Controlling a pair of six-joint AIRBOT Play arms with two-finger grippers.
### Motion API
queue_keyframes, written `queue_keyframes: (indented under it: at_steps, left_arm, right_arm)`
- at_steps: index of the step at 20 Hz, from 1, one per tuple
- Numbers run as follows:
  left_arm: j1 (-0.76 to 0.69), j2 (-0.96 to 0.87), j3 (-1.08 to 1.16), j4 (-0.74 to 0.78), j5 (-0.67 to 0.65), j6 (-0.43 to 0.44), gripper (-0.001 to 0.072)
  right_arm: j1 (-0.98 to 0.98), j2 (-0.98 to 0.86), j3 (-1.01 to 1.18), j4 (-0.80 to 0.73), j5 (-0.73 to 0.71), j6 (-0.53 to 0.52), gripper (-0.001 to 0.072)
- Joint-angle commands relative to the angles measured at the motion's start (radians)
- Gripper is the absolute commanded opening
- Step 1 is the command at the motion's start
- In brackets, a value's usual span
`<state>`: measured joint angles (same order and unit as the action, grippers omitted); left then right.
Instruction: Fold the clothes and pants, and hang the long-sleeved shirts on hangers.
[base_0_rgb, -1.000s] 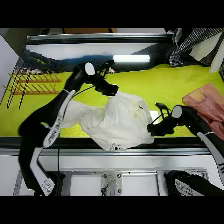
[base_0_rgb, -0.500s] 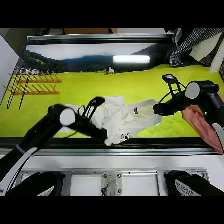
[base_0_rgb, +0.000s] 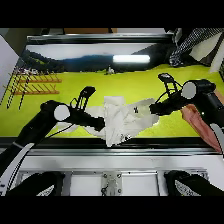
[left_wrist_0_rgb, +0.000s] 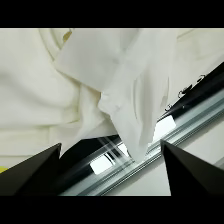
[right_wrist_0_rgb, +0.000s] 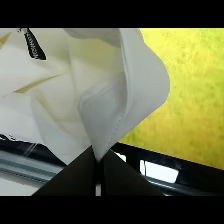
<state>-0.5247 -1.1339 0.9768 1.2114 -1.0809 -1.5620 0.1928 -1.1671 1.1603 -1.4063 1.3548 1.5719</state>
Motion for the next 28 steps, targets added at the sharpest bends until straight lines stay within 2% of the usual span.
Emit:
queue_keyframes:
  at_steps: [1,5,9,10,14,17,18,19,20,25,27,28]
  left_arm:
    - [-0.054,-0.127,0.041,-0.040,0.033,0.055,0.0675]
    - [-0.103,-0.223,0.041,-0.033,0.064,0.075,0.0675]
    - [-0.050,-0.267,0.041,-0.043,0.157,0.075,0.0675]
    - [-0.037,-0.274,0.041,-0.070,0.160,0.102,0.0675]
    - [-0.022,-0.301,0.041,-0.278,0.119,0.318,0.0674]
    - [-0.022,-0.301,0.041,-0.295,0.069,0.335,0.0673]
    - [-0.022,-0.301,0.041,-0.295,0.060,0.335,0.0660]
    - [-0.022,-0.301,0.041,-0.295,0.059,0.335,0.0553]
    - [-0.022,-0.301,0.039,-0.296,0.063,0.335,0.0487]
    - [-0.019,-0.301,-0.012,-0.288,0.137,0.334,0.0485]
    - [0.000,-0.301,0.017,-0.292,0.122,0.330,0.0497]
    - [0.013,-0.301,0.040,-0.290,0.100,0.331,0.0581]
  right_arm:
    - [0.002,-0.001,0.001,0.004,0.021,0.016,0.0013]
    - [0.002,-0.001,0.001,0.004,0.031,0.016,0.0014]
    - [0.002,-0.001,0.001,0.004,0.033,0.016,0.0014]
    - [0.002,-0.001,0.001,0.004,0.033,0.016,0.0014]
    - [0.002,-0.001,0.001,0.004,0.034,0.016,0.0014]
    - [0.002,-0.001,0.001,0.004,0.034,0.016,0.0014]
    - [0.002,-0.001,0.001,0.004,0.034,0.016,0.0014]
    - [0.002,-0.001,0.001,0.004,0.033,0.016,0.0014]
    - [0.002,-0.001,0.001,0.004,0.033,0.016,0.0014]
    - [0.002,-0.001,0.001,0.004,0.034,0.015,0.0014]
    - [0.002,-0.001,0.001,0.004,0.034,0.015,0.0014]
    - [0.002,-0.001,0.001,0.004,0.034,0.015,0.0014]
